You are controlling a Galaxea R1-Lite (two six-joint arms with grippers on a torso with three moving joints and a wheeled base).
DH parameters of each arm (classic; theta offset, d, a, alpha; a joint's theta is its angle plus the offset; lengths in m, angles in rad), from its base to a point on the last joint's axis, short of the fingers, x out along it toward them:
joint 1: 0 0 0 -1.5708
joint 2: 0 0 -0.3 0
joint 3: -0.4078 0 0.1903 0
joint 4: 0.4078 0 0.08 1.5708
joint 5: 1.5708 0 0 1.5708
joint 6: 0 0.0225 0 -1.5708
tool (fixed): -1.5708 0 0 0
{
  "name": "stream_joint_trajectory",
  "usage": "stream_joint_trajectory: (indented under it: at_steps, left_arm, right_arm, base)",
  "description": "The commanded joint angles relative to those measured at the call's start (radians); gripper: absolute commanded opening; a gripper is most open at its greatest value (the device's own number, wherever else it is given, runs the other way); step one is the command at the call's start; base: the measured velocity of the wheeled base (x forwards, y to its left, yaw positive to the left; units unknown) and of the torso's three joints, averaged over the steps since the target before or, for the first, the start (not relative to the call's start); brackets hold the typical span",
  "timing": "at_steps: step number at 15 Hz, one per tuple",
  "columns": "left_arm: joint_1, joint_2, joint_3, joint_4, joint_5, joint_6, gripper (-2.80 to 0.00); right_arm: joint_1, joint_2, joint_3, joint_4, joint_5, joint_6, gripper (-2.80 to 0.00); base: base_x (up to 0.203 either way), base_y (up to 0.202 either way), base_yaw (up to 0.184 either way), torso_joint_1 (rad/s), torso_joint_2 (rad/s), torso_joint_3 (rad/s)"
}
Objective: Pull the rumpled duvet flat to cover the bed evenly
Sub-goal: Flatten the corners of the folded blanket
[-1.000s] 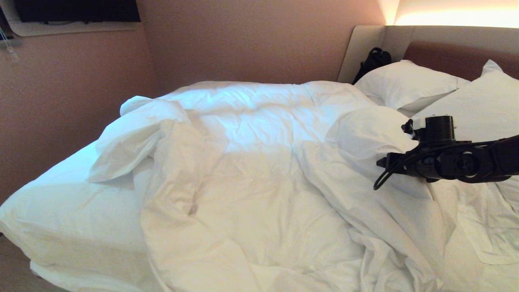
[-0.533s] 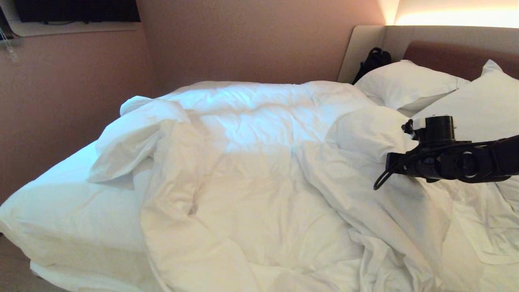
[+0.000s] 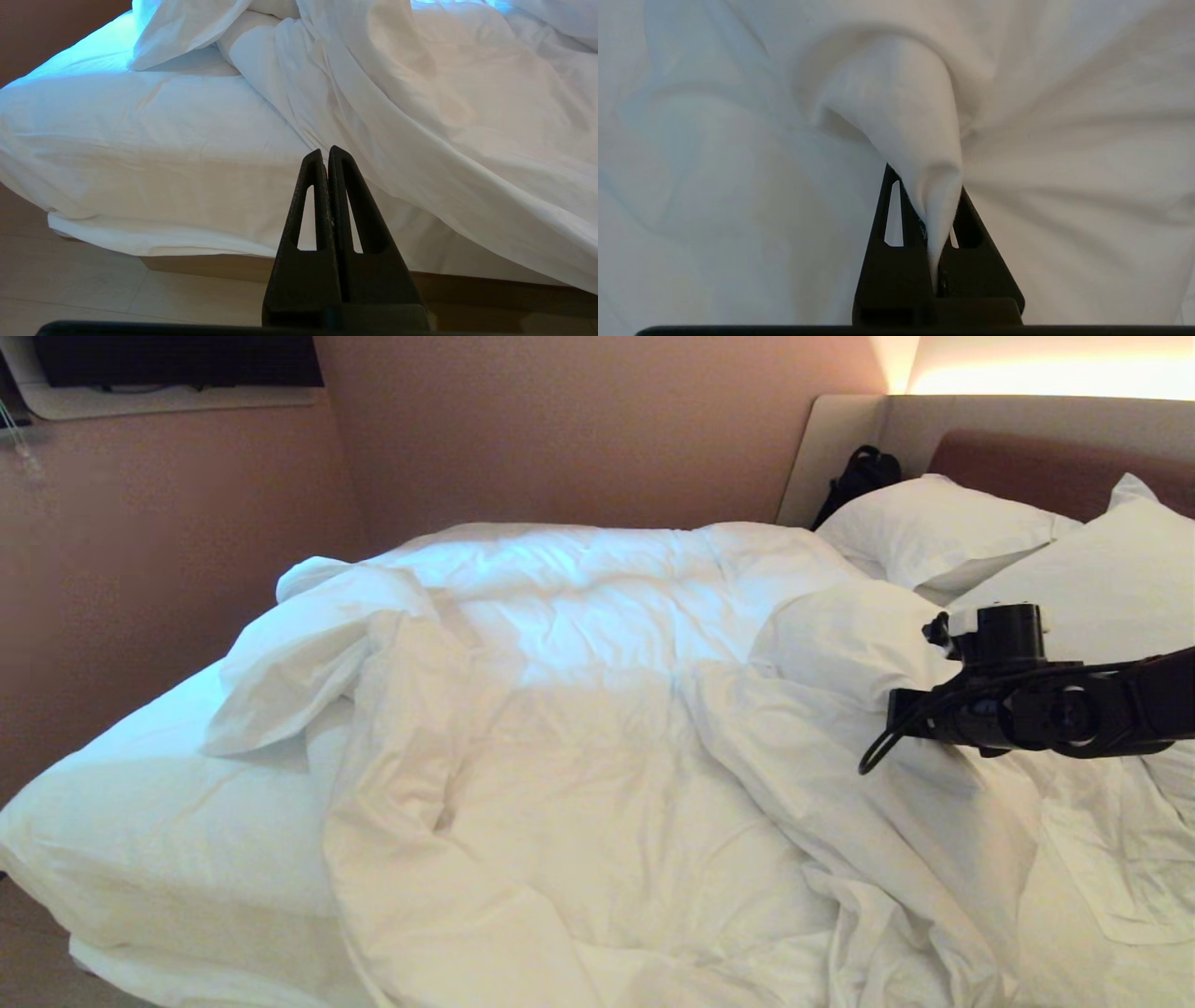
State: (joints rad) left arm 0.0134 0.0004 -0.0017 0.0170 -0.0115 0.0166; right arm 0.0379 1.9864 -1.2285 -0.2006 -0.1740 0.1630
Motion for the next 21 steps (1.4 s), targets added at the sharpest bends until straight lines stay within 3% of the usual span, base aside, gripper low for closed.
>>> stream_joint_trajectory:
  at_steps: [1, 21]
  left_arm:
    - [0.0, 0.0, 0.0, 0.0, -0.001, 0.0, -2.8]
    - [0.0, 0.0, 0.0, 0.0, 0.0, 0.0, -2.8]
  right_arm:
    - [0.0, 0.0, 0.0, -0.002, -0.001, 0.001, -2.8]
    - [0.0, -0.032, 0.003, 0.01, -0.002, -0.017, -2.8]
  base:
    - [0.0, 0.0, 0.0, 0.0, 0.0, 0.0]
    - [0.0, 0.0, 0.0, 0.0, 0.0, 0.0]
